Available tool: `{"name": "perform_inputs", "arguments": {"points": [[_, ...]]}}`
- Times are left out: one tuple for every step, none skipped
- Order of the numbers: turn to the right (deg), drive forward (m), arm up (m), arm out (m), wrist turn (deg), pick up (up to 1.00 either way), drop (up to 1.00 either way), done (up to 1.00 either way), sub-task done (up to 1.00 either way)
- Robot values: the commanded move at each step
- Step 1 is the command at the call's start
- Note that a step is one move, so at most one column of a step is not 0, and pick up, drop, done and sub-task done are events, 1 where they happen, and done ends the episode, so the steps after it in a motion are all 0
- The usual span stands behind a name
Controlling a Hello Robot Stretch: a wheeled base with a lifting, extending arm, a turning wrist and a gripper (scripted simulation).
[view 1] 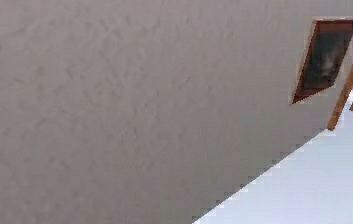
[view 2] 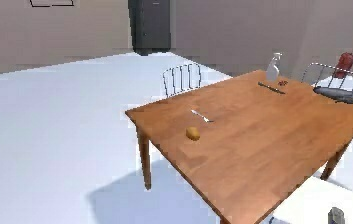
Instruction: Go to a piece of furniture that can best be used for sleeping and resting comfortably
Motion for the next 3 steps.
{"name": "perform_inputs", "arguments": {"points": [[45.0, 0.00, 0.00, 0.00, 0.0, 0.00, 0.00, 0.00, 0.00], [9.0, 0.00, 0.00, 0.00, 0.0, 0.00, 0.00, 0.00, 0.00], [0.0, 1.00, 0.00, 0.00, 0.0, 0.00, 0.00, 0.00, 0.00]]}}
